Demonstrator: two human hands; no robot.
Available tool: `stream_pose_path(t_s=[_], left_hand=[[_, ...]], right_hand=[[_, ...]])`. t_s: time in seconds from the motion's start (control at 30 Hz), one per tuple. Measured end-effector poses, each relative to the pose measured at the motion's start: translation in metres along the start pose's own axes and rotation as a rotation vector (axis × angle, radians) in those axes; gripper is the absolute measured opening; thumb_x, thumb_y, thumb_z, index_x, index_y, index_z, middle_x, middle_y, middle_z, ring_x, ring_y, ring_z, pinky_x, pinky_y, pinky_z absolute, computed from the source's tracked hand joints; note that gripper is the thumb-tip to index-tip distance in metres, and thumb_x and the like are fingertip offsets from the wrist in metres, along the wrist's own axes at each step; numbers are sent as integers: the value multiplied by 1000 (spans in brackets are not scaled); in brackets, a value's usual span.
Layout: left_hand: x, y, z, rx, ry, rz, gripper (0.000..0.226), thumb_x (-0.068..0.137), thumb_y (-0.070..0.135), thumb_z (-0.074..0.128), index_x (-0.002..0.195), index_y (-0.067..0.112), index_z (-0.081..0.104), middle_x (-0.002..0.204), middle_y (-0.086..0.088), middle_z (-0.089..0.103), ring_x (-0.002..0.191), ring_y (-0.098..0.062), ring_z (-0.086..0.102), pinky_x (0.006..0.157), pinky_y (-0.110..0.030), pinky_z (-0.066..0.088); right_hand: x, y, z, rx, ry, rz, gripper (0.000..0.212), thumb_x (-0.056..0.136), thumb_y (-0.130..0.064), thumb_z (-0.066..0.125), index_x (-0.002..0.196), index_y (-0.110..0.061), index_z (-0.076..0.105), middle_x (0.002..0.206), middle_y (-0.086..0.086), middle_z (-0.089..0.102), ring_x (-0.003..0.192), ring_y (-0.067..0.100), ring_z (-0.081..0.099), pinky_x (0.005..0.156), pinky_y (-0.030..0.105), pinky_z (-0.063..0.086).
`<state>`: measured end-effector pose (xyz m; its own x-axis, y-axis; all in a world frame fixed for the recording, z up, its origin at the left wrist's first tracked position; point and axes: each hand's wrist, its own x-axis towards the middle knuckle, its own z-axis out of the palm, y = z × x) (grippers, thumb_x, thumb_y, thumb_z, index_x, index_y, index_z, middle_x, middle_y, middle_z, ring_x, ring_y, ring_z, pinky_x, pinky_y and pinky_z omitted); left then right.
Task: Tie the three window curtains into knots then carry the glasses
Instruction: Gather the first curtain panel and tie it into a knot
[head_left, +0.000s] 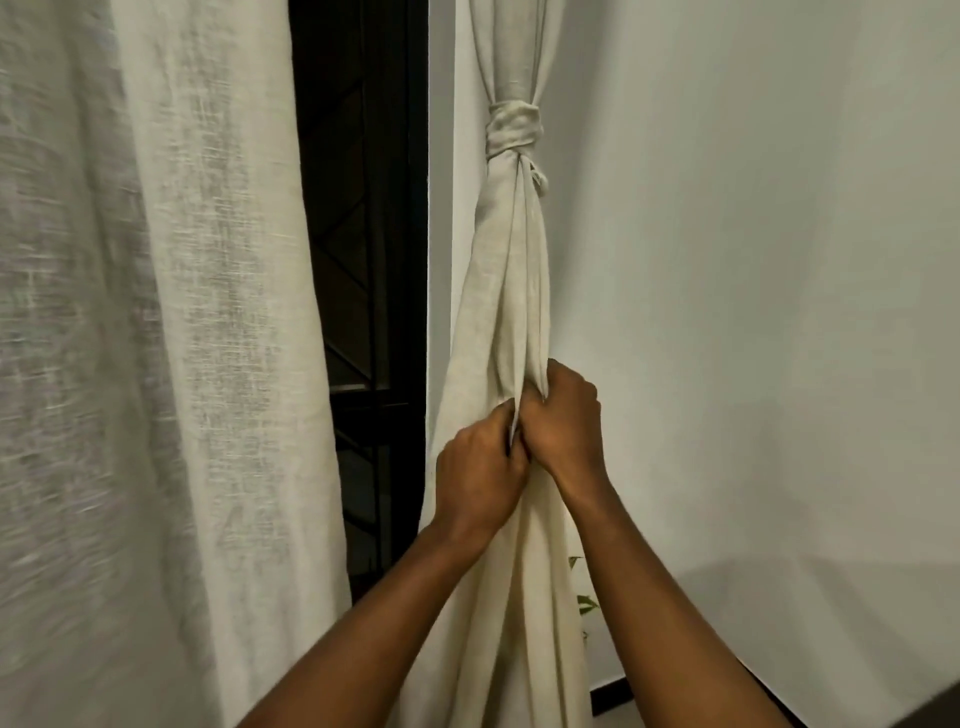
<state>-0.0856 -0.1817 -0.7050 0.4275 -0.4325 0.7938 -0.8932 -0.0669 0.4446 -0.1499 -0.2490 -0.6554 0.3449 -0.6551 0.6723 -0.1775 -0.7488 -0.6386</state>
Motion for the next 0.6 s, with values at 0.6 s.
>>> stream_pose_path(t_s=[0.6], left_hand=[[14, -20, -20, -171, 147, -313, 75, 81, 28, 71, 141, 29, 27, 133, 2, 48, 116, -18, 52, 89, -34, 48]], right_hand=[[-1, 3, -2, 80, -91, 28, 19, 96, -26, 55, 90, -9, 63, 84, 0, 63, 76, 17, 59, 65, 24, 39]])
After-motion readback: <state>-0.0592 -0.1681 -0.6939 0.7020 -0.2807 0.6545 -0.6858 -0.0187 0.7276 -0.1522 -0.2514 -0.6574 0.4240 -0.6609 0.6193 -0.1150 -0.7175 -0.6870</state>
